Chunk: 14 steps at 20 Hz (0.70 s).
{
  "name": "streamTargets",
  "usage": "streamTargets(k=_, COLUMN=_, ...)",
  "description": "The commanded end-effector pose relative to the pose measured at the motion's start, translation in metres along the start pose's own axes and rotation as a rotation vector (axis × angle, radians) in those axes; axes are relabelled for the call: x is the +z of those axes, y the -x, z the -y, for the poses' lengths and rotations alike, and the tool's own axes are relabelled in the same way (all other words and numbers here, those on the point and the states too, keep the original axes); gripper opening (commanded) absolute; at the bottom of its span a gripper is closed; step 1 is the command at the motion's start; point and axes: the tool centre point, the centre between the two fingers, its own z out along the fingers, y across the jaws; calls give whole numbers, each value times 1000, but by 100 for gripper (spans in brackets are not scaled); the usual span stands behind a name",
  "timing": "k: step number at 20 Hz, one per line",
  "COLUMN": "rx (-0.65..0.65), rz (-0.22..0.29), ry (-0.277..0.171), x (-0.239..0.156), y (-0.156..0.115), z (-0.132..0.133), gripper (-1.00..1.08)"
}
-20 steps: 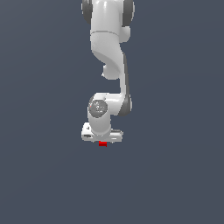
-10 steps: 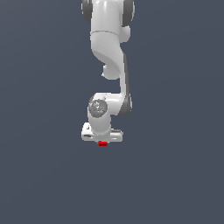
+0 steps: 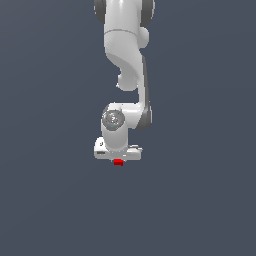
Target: Pick up the red cube and move it to a goal position.
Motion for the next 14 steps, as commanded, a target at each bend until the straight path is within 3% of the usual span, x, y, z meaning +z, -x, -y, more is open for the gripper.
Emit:
streamTargets(k=1, rx=0, rz=-2, ry=0, x=-10, y=2, z=4, gripper=-100)
streamTargets(k=14, rx=0, rz=-2, ry=0, x=-113, y=34, z=40, gripper=-100)
